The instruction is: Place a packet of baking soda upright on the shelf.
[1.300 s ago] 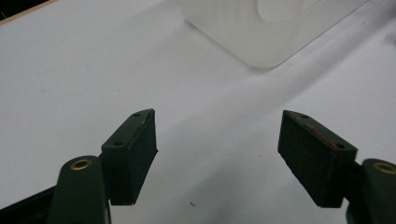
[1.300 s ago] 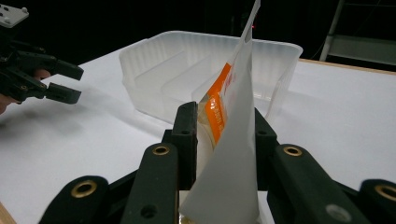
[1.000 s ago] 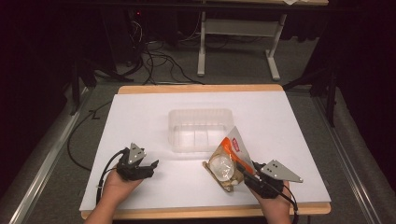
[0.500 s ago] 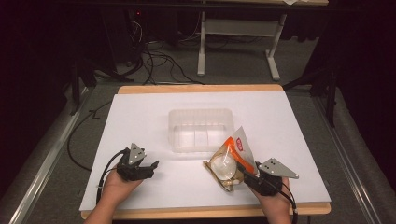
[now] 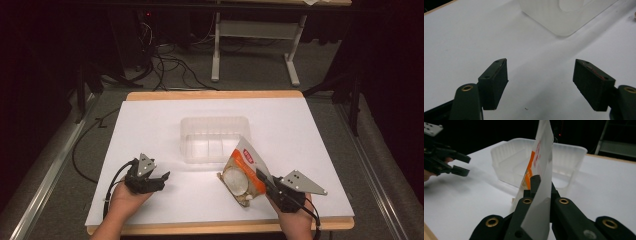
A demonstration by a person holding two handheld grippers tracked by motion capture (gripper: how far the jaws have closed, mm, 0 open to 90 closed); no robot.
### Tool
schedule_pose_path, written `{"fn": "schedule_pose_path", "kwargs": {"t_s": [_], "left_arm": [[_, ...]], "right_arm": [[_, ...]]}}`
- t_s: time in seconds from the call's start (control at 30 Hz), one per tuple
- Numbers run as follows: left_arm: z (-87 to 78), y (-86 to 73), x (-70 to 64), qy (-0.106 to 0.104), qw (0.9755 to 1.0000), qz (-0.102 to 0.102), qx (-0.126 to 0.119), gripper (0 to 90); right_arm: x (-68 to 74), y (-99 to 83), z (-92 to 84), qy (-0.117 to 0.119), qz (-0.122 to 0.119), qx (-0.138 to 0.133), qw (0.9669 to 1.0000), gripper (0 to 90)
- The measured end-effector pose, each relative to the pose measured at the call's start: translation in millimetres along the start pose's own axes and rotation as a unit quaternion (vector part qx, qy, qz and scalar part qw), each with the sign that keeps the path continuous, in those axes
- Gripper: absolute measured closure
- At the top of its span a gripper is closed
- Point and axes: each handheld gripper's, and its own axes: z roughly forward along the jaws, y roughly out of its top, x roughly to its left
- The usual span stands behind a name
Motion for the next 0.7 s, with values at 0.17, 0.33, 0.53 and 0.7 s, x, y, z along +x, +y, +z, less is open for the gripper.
{"fn": "schedule_pose_path", "kwargs": {"t_s": [0.17, 0.33, 0.53, 0.7], "left_arm": [[-1.1, 0.2, 1.4, 0.001, 1.0, -0.003, -0.004, 28.5], [-2.7, 0.3, 1.7, 0.0, 0.9999, -0.004, -0.013, 28.5], [-3.8, 0.3, 2.5, 0.0, 0.9998, -0.007, -0.018, 28.5], [-5.9, 0.3, 2.6, 0.002, 0.9997, -0.006, -0.024, 28.5]], "right_arm": [[15.9, 12.2, -4.0, 0.007, -0.038, -0.015, 0.9991, 90.0], [18.0, 20.9, -7.3, 0.01, -0.041, -0.03, 0.9987, 90.0], [20.9, 29.9, -10.5, 0.013, -0.039, -0.045, 0.9981, 90.0], [24.2, 38.6, -10.6, 0.012, -0.039, -0.054, 0.9977, 90.0]]}}
